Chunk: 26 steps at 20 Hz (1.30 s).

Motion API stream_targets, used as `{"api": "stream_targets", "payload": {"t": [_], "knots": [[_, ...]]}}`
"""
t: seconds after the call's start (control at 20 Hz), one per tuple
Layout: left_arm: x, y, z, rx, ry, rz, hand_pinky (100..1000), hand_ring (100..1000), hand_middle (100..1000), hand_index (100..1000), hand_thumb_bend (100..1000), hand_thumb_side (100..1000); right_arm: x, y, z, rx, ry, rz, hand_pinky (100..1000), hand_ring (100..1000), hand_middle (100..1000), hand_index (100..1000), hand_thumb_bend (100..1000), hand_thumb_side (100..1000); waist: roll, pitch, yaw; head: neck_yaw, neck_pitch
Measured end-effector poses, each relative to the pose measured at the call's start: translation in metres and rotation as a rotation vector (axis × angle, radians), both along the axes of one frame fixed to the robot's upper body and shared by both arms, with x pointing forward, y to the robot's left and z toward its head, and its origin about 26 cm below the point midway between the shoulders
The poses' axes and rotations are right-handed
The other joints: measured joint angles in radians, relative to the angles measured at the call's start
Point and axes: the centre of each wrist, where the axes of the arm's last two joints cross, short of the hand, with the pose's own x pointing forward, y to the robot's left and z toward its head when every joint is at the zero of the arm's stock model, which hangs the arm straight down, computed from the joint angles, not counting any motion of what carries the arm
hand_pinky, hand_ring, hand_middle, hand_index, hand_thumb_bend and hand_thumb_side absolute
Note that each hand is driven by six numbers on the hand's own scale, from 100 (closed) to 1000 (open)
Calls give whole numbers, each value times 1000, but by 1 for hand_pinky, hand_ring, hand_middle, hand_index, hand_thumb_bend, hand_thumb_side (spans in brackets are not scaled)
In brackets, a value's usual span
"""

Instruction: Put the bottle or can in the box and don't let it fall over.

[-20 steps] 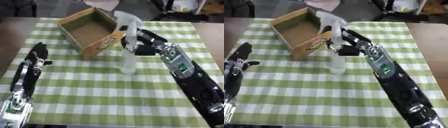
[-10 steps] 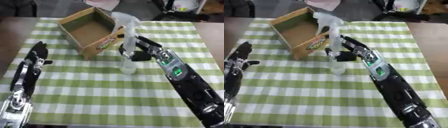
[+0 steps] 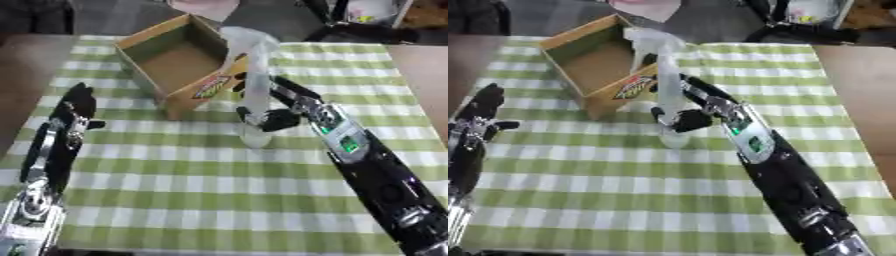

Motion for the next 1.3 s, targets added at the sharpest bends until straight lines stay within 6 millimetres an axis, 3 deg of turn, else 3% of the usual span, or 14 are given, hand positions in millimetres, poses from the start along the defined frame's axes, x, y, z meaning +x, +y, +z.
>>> {"api": "stream_targets", "payload": {"t": [0.05,0.15,0.95,1.15,1.3], "knots": [[0,0,0,0,0,0,729,1000,1000,904,447,837,0,0,-1,1,-5,-8,878,847,953,502,100,100,0,0,0,0,0],[0,0,0,0,0,0,728,1000,1000,904,448,837,1,-2,-1,9,-20,-32,872,835,935,453,100,100,0,0,0,0,0],[0,0,0,0,0,0,727,1000,1000,903,450,837,2,-12,-12,63,-100,-172,860,817,912,454,100,100,0,0,-5,1,0],[0,0,0,0,0,1,727,1000,1000,903,451,836,2,-16,-7,89,-103,-180,862,812,910,452,100,100,0,0,-6,1,0],[0,0,0,-1,0,0,727,1000,1000,903,451,836,3,-17,8,125,-121,-174,864,810,908,450,100,100,0,0,-6,1,0]]}}
